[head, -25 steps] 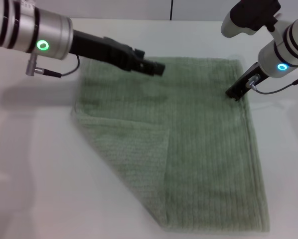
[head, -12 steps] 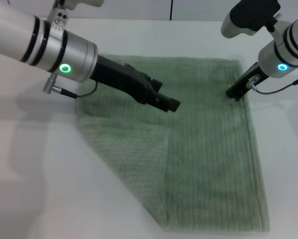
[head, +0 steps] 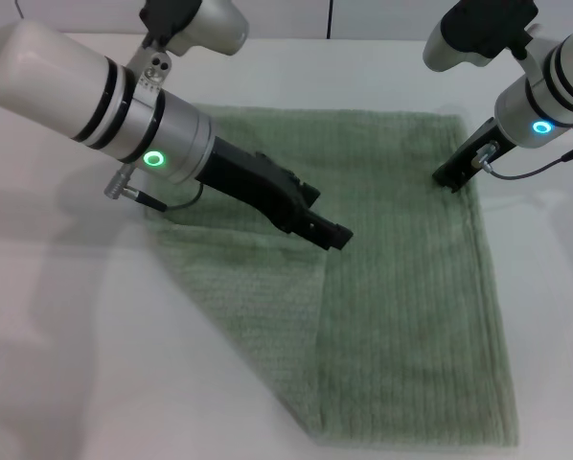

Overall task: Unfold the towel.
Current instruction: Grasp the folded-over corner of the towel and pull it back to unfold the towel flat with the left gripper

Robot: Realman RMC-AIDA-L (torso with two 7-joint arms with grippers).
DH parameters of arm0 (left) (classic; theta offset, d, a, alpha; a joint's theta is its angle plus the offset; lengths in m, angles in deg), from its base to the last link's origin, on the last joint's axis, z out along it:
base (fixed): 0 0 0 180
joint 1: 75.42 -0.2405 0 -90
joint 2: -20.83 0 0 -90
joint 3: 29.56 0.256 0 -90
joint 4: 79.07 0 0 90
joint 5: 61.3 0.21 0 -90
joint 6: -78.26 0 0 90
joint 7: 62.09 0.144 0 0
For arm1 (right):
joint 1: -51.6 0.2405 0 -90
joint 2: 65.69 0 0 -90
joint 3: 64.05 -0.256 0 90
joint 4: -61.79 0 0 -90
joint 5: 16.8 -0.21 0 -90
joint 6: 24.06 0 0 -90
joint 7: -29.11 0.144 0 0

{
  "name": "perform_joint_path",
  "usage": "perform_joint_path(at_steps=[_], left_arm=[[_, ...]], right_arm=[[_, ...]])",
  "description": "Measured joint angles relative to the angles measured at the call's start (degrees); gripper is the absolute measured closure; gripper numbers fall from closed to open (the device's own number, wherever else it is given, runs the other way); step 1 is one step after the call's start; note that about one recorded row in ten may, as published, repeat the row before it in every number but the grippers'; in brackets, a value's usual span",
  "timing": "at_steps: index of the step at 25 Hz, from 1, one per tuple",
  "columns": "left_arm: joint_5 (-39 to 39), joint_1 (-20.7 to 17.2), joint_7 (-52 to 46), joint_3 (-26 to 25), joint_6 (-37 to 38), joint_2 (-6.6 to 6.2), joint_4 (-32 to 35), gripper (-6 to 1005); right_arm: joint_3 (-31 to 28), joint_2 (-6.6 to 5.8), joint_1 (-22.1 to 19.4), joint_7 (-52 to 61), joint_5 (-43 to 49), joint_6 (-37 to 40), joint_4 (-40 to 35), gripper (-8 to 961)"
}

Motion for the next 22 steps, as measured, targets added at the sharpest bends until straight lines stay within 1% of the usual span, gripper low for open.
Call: perform_joint_path(at_steps=[3,6,8,14,22], left_arm=[[0.0,0.75,0.02,1.21,-1.11,0.1,-1.68,266],[0.0,0.75,0.02,1.21,-1.11,0.1,-1.68,267],[0.0,1.58,-0.07,2.51,-2.62,0.11,-3.08,268],[0.0,1.67,-0.1,2.84,-2.94,0.17,-3.09,271],[-0.01,1.83,-0.28,4.96,-4.36,0.25,-3.32,275]], right_arm=[[0.0,0.0,0.01,-0.01,0.0,0.0,0.0,953],[0.0,0.0,0.01,-0.01,0.0,-0.01,0.02,953],[0.0,0.0,-0.01,-0.02,0.03,-0.01,0.09,953],[0.0,0.0,-0.12,-0.08,0.09,0.01,0.17,954],[0.0,0.0,-0.14,-0.09,0.11,0.06,0.27,953]])
